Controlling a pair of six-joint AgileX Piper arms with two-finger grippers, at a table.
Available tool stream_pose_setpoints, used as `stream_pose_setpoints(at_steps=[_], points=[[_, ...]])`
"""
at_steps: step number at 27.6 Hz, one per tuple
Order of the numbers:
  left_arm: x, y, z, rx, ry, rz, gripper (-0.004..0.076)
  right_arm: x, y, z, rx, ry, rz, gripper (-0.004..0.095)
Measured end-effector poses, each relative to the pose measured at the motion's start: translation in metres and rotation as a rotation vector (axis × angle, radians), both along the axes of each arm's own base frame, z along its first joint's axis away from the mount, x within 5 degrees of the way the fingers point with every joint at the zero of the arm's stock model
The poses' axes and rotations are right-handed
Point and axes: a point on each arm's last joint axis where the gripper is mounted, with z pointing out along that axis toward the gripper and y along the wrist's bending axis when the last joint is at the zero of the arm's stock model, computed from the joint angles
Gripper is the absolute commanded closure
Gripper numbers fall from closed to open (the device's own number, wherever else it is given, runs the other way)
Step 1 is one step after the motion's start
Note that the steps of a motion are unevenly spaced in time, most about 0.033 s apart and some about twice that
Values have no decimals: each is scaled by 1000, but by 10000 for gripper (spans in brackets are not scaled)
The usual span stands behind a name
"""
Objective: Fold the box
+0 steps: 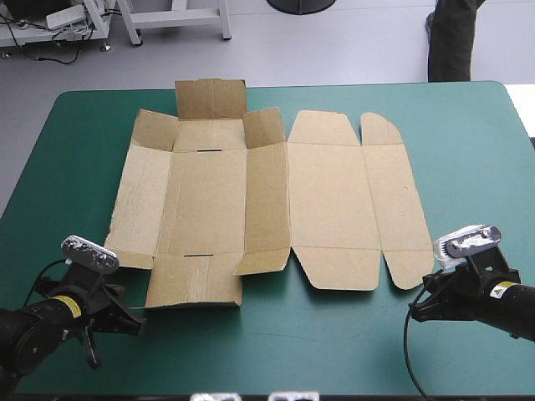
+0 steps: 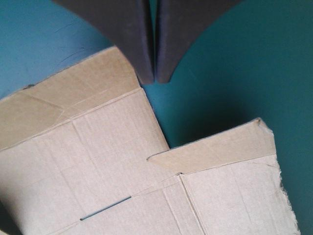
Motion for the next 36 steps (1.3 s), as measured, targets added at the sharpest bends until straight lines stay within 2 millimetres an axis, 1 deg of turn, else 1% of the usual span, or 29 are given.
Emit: stream_pose_setpoints(at_steps=[7, 16, 23, 25, 26, 27, 29, 30, 31, 32, 35, 36], points=[[0, -2, 0, -26, 7, 7, 729, -1, 0, 0, 0, 9, 4, 933], [-2, -15, 1, -167, 41, -41, 729, -1, 0, -1, 0, 11, 5, 933], [9, -22, 0, -222, 37, -48, 729, 0, 0, 0, 0, 6, 3, 933], [14, -23, 4, -217, 32, -57, 729, 0, 0, 0, 0, -1, 0, 933], [17, -24, 7, -214, 26, -62, 727, 0, 0, 0, 0, -4, -1, 933], [26, -26, 17, -201, 10, -70, 720, 1, 0, 1, 0, -10, -4, 933], [36, -28, 26, -188, -9, -73, 691, 1, 0, 1, 0, -11, -5, 933], [44, -29, 33, -174, -27, -74, 669, 1, 0, 1, 0, -13, -5, 933], [50, -30, 37, -163, -41, -73, 617, 1, 0, 1, 0, -13, -5, 933], [69, -30, 45, -121, -65, -62, 596, 1, 0, 1, 0, -13, -5, 933], [100, -25, 52, -69, -65, -14, 523, 1, 0, 1, 0, -13, -5, 933], [121, -19, 51, -66, -44, 31, 523, 1, 0, 1, 0, -13, -5, 933]])
